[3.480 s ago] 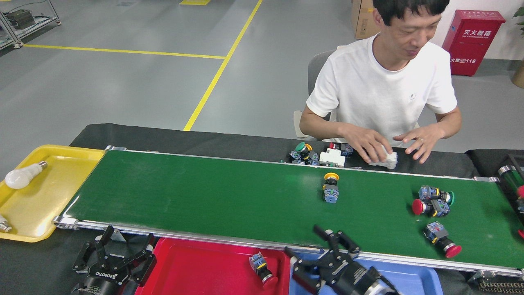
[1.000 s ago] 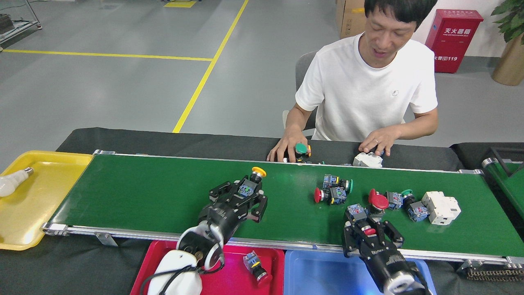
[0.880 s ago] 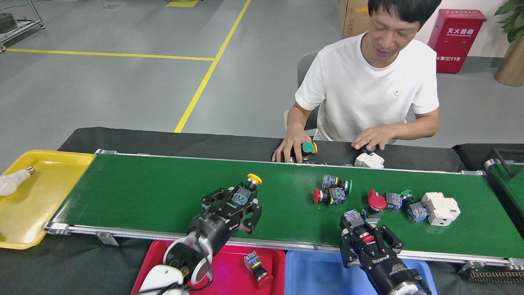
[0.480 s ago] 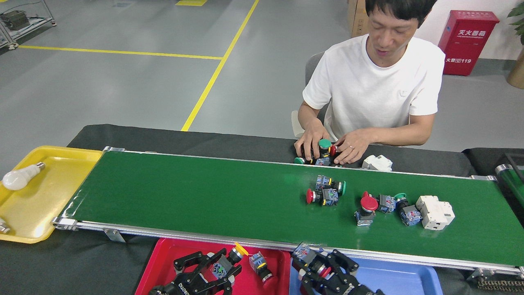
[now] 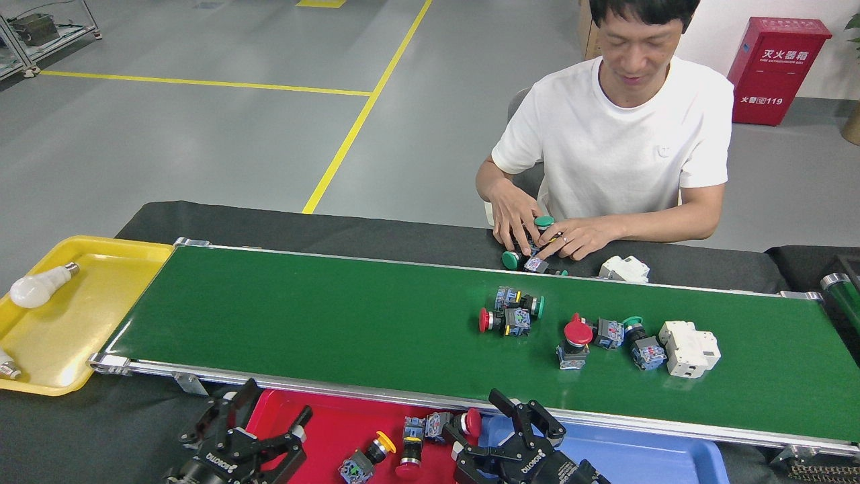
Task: Pick switch part from conveyor to tray
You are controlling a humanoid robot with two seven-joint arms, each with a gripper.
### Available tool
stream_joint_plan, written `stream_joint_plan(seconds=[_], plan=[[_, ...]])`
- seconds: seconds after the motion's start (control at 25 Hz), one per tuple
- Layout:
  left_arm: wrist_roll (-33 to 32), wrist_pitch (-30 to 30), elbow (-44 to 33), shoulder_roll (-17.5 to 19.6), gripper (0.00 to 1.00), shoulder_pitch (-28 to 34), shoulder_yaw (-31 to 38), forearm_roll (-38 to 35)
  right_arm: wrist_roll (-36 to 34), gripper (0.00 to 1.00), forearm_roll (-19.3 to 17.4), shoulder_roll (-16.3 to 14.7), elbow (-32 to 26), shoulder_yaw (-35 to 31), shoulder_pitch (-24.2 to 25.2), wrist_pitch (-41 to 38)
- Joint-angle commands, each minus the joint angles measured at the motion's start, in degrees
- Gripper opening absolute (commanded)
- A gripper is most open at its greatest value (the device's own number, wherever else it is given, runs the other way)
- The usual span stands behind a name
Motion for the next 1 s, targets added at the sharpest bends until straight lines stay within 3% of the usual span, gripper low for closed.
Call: stream_joint_plan(seconds=[0.0,0.12,0.24,0.36,0.44,0.52,0.72,0.96], plan=[[3.3,3.3,0.2,1.5,0.99,0.3,0.8,-0.4,-0.1,0.98,-0.3,0.3,-1.7,-3.7,-1.5,0.3],[3.2,3.2,-0.5,1.3,1.0,1.0,0.8,-0.1,-0.3,0.97,-0.3,0.4,-1.9,-12.0,-4.7,1.0],[3.1,3.0,-0.3,1.5,1.0,0.5,0.3,-0.1,-0.5,0.95,-0.2,0.3,-1.9,-17.6,-6.3,10.4],[0.9,-2.0,0.2,1.6,1.0,-2.6,-0.5,0.9,-1.3,0.96,0.1,-3.7,-1.4,-19.6,-5.9,20.7],[-3.2,-7.0,0.6,1.4,1.0,-5.3,-0.5,2.9,-3.4,0.96,0.1,-6.1,-1.4,-20.3,-4.0,24.6],[-6.5,-9.5,2.4,0.7,1.0,-8.1,-0.8,3.7,-6.9,0.97,0.0,-6.4,-1.8,-20.7,0.5,25.9],[-7.1,-8.0,7.5,1.2,0.99,-15.1,-9.0,3.3,-12.7,0.97,0.0,-6.3,-4.8,-20.6,11.7,23.8],[-7.2,-4.0,17.8,0.6,0.99,-24.4,-16.4,1.1,-12.8,0.97,0.0,-5.6,-5.1,-20.5,12.2,22.6]])
